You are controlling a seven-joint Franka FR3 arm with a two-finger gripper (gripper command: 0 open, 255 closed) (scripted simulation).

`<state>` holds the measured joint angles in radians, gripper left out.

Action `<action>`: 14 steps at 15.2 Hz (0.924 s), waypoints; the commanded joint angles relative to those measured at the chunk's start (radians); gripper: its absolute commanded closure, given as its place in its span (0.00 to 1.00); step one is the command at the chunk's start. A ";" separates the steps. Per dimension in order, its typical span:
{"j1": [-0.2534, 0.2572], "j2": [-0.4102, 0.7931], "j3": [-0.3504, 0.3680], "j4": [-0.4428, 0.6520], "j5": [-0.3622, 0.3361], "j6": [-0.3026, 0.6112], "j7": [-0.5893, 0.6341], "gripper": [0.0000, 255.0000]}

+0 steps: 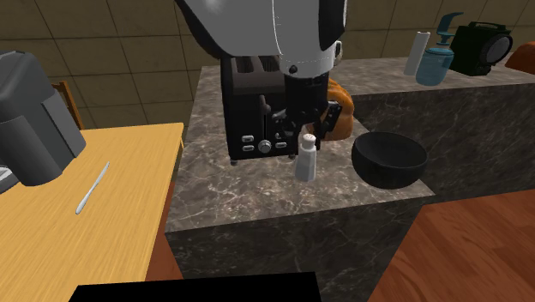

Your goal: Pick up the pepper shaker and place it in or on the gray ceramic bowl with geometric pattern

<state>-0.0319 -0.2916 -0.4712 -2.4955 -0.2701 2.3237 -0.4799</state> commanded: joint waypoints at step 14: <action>-0.001 -0.102 0.040 0.132 0.002 -0.232 -0.003 1.00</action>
<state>-0.0336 -0.3899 -0.4339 -2.3767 -0.2692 2.1089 -0.4819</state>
